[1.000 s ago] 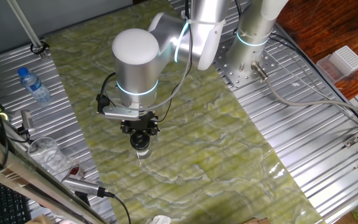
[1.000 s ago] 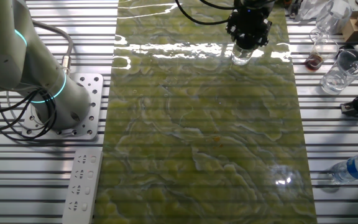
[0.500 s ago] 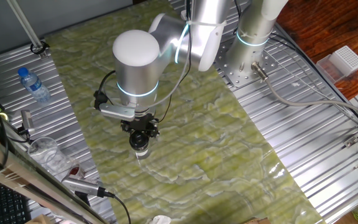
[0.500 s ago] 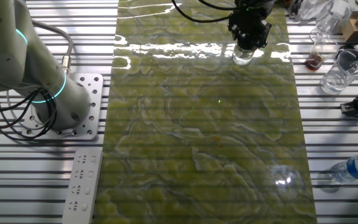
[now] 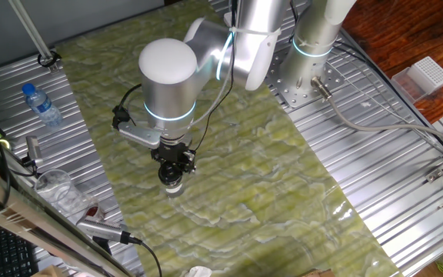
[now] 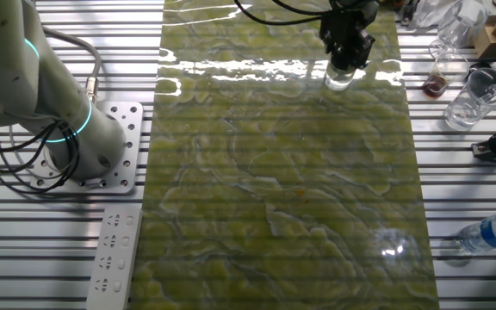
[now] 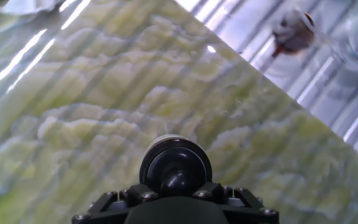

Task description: Screw the lid onto the jar

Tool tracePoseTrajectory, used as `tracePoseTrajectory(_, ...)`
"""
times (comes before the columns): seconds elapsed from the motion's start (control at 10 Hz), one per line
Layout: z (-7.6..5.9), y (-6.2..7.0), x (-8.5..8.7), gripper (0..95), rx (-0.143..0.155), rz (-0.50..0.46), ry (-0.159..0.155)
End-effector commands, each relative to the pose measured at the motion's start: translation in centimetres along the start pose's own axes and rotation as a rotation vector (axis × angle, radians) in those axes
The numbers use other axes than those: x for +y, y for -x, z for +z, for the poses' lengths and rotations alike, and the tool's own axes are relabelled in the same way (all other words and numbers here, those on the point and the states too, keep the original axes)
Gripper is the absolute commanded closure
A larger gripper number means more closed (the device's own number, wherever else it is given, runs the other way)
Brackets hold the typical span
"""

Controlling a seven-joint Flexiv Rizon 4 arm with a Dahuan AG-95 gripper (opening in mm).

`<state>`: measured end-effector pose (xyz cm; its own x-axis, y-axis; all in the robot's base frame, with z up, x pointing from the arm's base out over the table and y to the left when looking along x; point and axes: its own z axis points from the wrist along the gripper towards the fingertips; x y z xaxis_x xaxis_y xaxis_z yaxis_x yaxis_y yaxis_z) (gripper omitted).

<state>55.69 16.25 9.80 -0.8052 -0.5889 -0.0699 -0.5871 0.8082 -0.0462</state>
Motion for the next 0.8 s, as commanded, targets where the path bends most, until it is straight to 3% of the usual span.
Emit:
tracePoseTrajectory(0.1,0.09,-0.05,-0.02,76.0,0.009,0.076,0.003)
tracePoseTrajectory(0.8,0.05,0.07,-0.01,76.0,0.016,0.293,0.005)
